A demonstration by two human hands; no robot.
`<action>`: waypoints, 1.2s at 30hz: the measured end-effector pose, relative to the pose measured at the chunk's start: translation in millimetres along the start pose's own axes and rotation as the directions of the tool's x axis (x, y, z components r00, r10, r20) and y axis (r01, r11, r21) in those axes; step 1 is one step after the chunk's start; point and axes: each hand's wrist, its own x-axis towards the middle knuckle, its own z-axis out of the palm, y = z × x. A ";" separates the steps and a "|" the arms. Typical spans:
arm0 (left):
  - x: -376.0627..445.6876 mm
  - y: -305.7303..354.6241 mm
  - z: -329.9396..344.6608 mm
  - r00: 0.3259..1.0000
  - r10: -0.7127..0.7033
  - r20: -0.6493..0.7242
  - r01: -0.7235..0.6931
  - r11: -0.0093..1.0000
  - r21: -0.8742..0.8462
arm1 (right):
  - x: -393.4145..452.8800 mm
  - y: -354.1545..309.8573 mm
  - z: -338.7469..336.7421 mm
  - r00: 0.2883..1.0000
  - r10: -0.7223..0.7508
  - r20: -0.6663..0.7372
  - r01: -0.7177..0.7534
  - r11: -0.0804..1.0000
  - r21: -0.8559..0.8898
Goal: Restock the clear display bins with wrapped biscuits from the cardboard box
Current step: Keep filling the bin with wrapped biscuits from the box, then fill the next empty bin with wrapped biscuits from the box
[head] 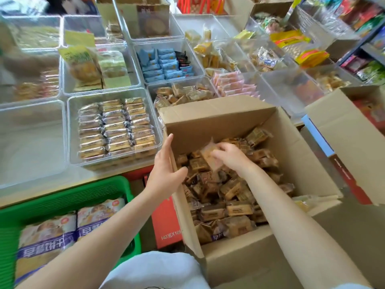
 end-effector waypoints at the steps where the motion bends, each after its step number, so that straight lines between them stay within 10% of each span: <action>1: -1.0 2.8 -3.1 1.000 -0.007 0.023 0.007 1.000 0.009 | -6.9 -12.7 -1.0 0.999 -0.036 0.027 0.030 0.980 0.194; 4: -8.3 17.1 -19.2 1.000 -0.001 0.010 0.001 1.000 -0.021 | -31.2 -52.2 4.9 0.978 -0.202 0.062 0.159 0.897 0.412; 17: -35.2 -75.8 -246.3 0.986 0.024 -0.165 -0.062 0.970 -0.233 | -29.9 -185.8 219.7 0.824 -0.457 0.333 0.537 0.819 -0.204; 24: -67.4 -256.1 -412.0 0.854 0.021 -0.520 0.228 0.883 0.410 | 8.2 -256.7 404.5 0.856 -0.461 0.234 0.515 0.803 -0.300; 28: -91.3 -339.3 -454.8 0.923 -0.028 -0.384 0.302 0.672 0.676 | 39.0 -279.9 490.7 0.897 -0.389 0.209 0.441 0.813 -0.379; 36: -101.7 -376.8 -461.5 0.967 0.053 -0.248 0.165 0.612 0.774 | 91.1 -294.4 606.0 0.875 -0.005 0.485 0.390 0.602 -0.697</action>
